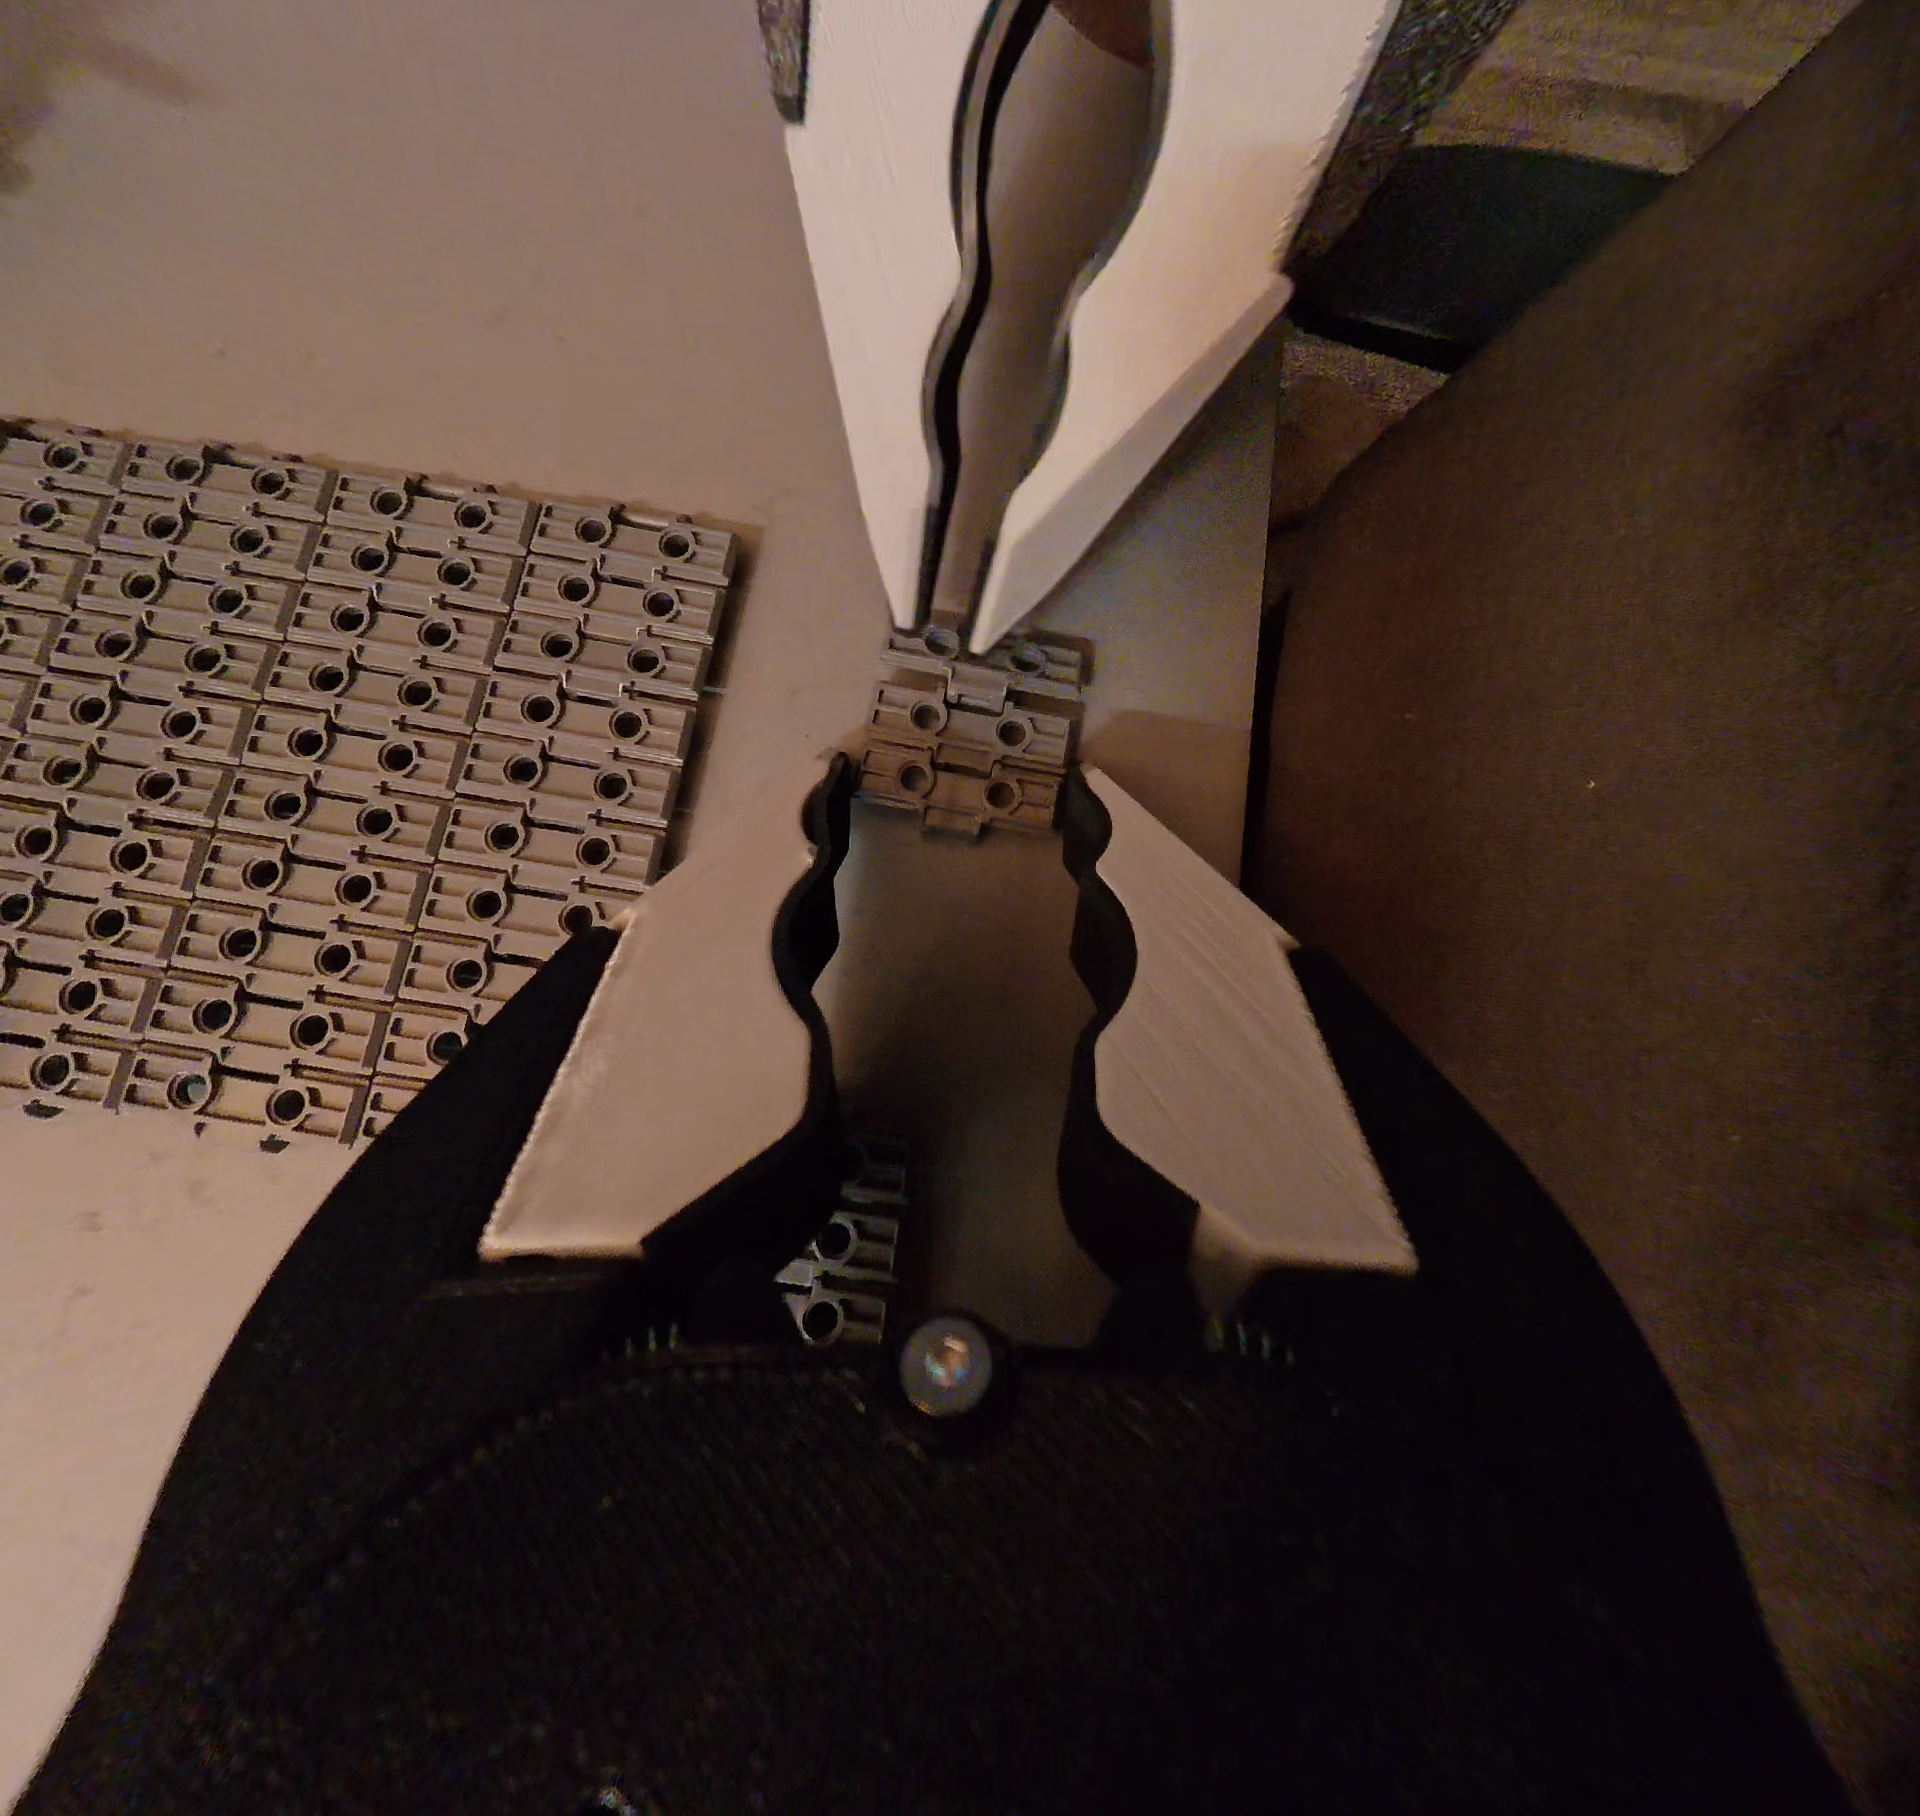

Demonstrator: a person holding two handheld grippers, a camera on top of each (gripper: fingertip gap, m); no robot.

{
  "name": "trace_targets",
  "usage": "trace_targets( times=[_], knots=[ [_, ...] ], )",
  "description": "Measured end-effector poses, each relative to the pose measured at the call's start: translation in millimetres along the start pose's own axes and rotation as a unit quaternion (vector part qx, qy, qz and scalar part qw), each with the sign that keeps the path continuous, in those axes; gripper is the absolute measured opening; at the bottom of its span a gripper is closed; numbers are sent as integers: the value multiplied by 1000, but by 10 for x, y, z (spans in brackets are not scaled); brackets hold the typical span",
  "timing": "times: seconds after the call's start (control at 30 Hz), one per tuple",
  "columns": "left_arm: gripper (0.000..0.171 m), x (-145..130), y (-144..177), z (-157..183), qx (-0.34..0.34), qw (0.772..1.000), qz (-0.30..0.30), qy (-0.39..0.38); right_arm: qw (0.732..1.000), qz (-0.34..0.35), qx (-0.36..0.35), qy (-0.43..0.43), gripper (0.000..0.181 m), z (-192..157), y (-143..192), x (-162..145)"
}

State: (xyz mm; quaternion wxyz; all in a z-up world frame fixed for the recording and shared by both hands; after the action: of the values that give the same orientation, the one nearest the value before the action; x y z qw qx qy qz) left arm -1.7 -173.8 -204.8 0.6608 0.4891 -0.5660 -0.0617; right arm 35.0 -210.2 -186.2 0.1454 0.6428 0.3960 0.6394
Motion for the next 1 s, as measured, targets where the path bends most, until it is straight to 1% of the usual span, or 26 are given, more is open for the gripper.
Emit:
trace_targets(
  times=[0.03,0.13,0.27,0.47,0.67,0.87,1.0],
  knots=[
    [39,0,-1,0,0,1000,-1,-1,1000,-7,1,-3,0,7,-9,-28],
    [39,0,-2,-1,1,1000,-4,-3,1000,-22,11,-10,0,-18,-46,-73],
    [40,-4,-2,1,1,1000,-4,-5,999,-30,7,-10,0,-20,-50,-71],
    [39,1,-2,1,-4,1000,-12,-13,997,-62,-28,34,0,-52,-63,-63],
    [38,1,1,-4,-13,1000,-13,-8,995,-92,-20,11,0,-53,-75,-50],
    [38,-2,2,3,-10,1000,-15,-10,986,-143,-69,55,0,-84,-93,-28],
    [38,-5,3,-3,-14,1000,-13,-11,984,-160,-65,32,0,-80,-101,-19]
  ],
)
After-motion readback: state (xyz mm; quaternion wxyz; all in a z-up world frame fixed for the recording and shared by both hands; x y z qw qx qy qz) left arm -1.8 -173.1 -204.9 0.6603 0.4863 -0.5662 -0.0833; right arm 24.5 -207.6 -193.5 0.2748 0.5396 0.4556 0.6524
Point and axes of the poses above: each gripper's, where its closed fingertips meet, y back along the fingers, x out of its top, z = x × y across the jaws, the point moved 3 cm from there along y, back along the fingers, and after that the axes turned 13 degrees about -y, right-handed, at the moved point
